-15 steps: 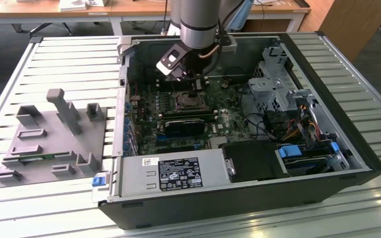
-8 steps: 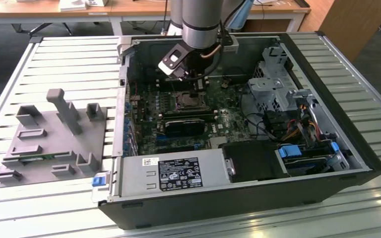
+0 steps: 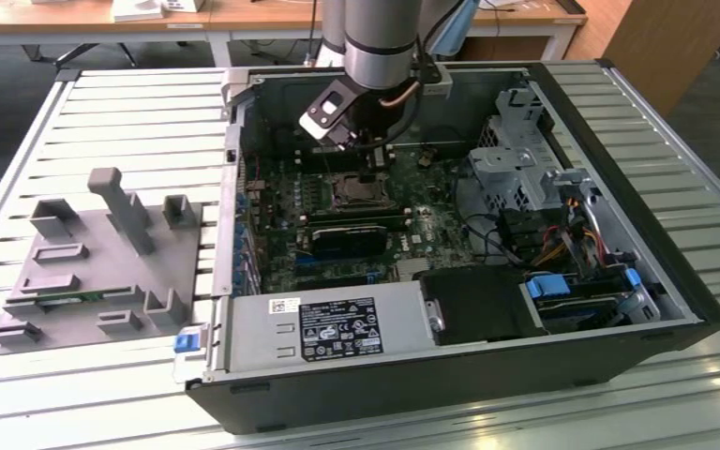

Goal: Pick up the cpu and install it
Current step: 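Install the first cpu locking lever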

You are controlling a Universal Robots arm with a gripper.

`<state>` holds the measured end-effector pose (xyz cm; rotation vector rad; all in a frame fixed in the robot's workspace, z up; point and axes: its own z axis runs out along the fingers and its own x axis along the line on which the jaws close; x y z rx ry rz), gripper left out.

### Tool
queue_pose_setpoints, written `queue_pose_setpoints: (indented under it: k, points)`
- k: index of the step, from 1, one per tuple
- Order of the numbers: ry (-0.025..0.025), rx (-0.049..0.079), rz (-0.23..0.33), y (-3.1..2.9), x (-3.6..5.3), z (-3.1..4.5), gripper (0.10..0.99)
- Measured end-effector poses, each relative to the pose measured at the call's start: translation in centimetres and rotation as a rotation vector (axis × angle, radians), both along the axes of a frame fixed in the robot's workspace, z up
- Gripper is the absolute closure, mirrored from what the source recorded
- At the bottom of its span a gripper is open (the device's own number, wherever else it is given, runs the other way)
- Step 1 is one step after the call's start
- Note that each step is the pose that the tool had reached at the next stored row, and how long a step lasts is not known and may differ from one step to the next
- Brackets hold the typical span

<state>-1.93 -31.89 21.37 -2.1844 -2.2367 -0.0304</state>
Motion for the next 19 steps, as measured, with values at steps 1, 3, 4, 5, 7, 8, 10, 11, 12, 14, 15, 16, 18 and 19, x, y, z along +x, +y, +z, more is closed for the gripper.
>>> queue_pose_setpoints:
  k: [1, 3, 4, 5, 7, 8, 10, 11, 12, 14, 15, 16, 18, 19]
  points:
    - [0.0000, -0.001, 0.000, 0.00, 0.01, 0.06, 0.980]
    - [0.0000, -0.005, 0.000, 0.00, 0.03, 0.16, 0.980]
    - [0.0001, -0.007, 0.000, 0.00, 0.04, 0.22, 0.980]
    - [0.0001, -0.008, 0.000, 0.01, 0.03, 0.33, 0.980]
    - [0.0000, -0.008, 0.000, 0.02, 0.04, 0.59, 0.980]
    - [0.0000, -0.009, 0.000, 0.03, 0.03, 0.78, 0.980]
    - [0.0000, -0.010, 0.000, 0.03, 0.04, 1.25, 0.980]
    - [0.0000, -0.010, 0.000, 0.03, 0.04, 1.54, 0.980]
    - [-0.0001, -0.010, 0.000, 0.03, 0.03, 1.81, 0.980]
    - [0.0000, -0.010, 0.000, 0.03, 0.03, 2.32, 0.980]
    - [-0.0001, -0.010, 0.000, 0.03, 0.03, 2.59, 0.980]
    - [0.0000, -0.010, 0.000, 0.03, 0.03, 2.91, 0.980]
    - [0.0000, -0.010, 0.000, 0.03, 0.03, 3.76, 0.980]
    - [0.0000, -0.010, 0.000, 0.03, 0.03, 4.21, 0.980]
